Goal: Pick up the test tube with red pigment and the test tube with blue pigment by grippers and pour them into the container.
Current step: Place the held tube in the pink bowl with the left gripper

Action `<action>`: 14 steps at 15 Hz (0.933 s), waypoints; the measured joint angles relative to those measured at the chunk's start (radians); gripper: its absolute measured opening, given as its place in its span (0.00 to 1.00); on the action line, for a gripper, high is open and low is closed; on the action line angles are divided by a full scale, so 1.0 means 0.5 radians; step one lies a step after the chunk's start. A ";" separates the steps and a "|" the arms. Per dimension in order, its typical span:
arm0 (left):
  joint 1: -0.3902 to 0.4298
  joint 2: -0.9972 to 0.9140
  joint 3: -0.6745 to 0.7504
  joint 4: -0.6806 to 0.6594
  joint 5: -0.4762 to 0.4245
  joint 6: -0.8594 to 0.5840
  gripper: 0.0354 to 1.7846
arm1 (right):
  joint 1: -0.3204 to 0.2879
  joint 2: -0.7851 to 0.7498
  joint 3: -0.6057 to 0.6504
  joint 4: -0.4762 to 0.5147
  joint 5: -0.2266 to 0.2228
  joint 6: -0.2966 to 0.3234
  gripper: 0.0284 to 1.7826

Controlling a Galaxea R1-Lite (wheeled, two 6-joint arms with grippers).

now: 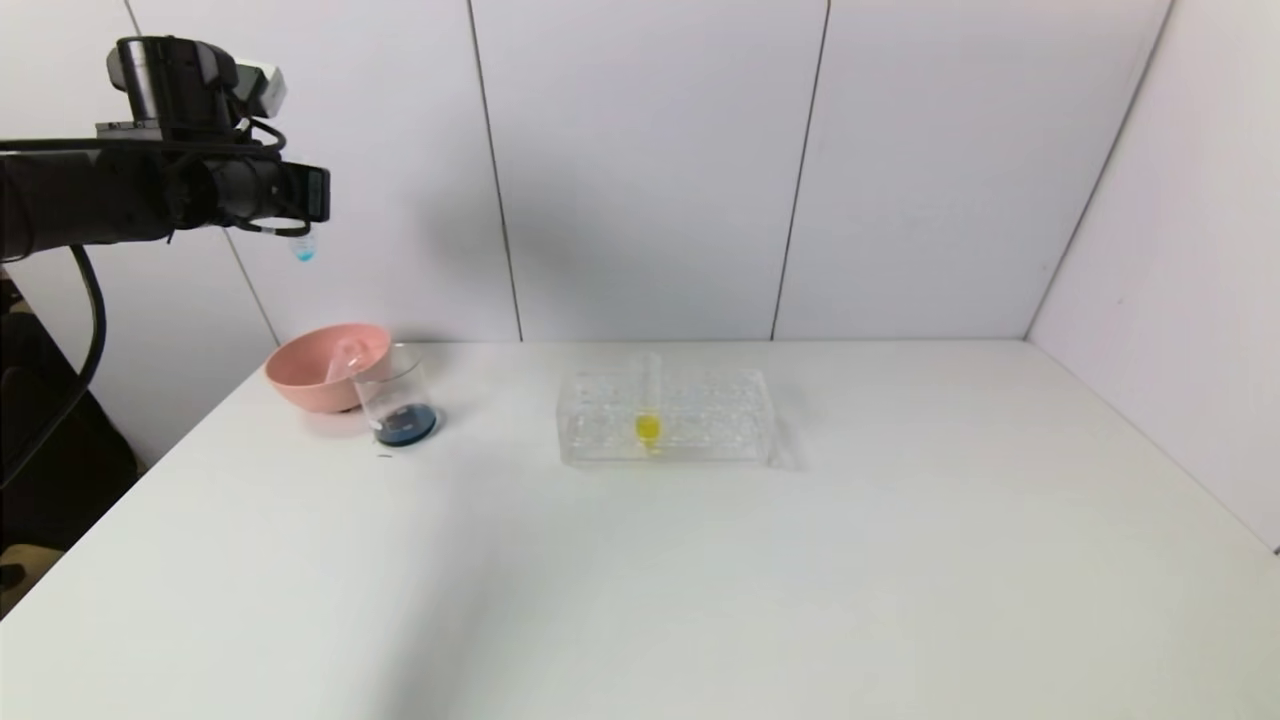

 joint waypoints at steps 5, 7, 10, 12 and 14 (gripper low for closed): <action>0.046 0.074 0.308 -0.334 0.000 -0.252 0.23 | 0.000 0.000 0.000 0.000 0.000 0.000 1.00; 0.063 0.146 0.424 -0.563 -0.002 -0.273 0.23 | 0.000 0.000 0.000 0.000 0.000 0.001 1.00; 0.091 0.263 0.513 -0.760 -0.006 -0.279 0.23 | 0.000 0.000 0.000 0.000 0.000 0.001 1.00; 0.095 0.320 0.543 -0.767 -0.007 -0.282 0.23 | 0.000 0.000 0.000 -0.001 0.000 0.001 1.00; 0.093 0.361 0.554 -0.768 -0.005 -0.282 0.23 | 0.000 0.000 0.000 -0.001 0.000 0.000 1.00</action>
